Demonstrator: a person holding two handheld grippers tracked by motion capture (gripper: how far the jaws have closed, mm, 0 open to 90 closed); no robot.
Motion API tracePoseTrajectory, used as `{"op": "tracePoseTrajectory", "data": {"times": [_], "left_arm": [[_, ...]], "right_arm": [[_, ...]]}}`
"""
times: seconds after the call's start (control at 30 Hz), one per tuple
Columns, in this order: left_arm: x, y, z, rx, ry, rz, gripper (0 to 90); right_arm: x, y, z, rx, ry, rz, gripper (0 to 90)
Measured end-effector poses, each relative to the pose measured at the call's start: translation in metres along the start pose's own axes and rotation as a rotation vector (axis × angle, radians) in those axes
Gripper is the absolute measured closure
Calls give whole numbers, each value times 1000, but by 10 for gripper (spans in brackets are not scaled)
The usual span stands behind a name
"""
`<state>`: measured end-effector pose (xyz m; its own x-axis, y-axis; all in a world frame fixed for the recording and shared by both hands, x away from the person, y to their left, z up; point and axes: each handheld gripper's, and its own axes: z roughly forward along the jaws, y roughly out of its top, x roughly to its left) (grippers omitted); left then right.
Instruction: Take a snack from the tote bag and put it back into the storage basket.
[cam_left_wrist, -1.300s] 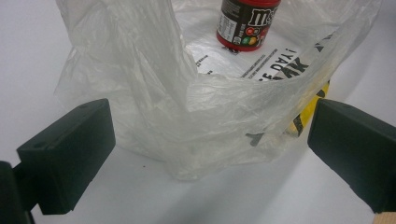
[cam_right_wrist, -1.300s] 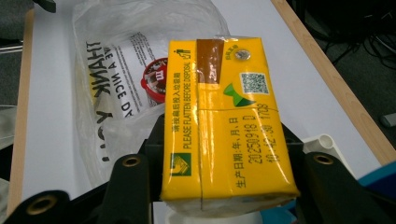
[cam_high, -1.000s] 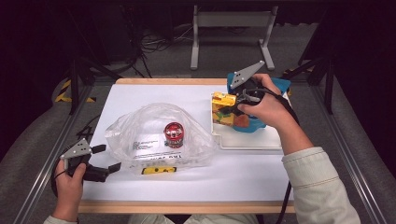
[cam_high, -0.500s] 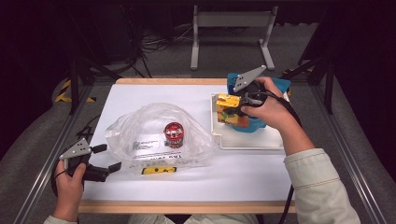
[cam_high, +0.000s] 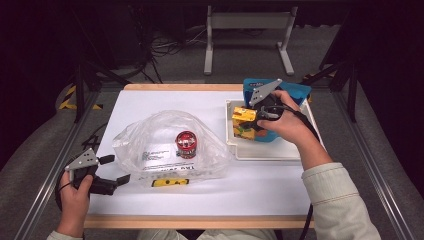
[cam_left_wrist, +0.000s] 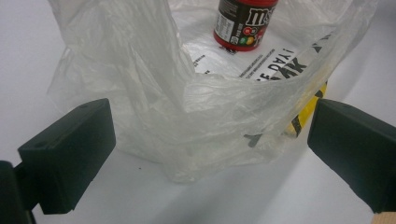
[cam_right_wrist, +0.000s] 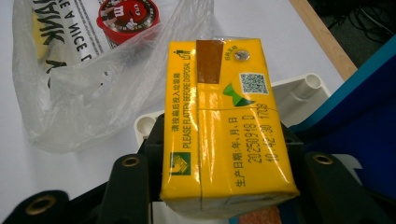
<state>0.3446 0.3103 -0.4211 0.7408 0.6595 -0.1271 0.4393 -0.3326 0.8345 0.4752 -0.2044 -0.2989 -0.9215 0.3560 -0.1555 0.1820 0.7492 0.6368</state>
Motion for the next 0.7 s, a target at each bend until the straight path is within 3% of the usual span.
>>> {"op": "tracePoseTrajectory", "data": {"times": [0.7], "left_arm": [[-1,0,-1,-4,5,2,19]], "right_arm": [[0,-20,36,20,38,37,546]]}}
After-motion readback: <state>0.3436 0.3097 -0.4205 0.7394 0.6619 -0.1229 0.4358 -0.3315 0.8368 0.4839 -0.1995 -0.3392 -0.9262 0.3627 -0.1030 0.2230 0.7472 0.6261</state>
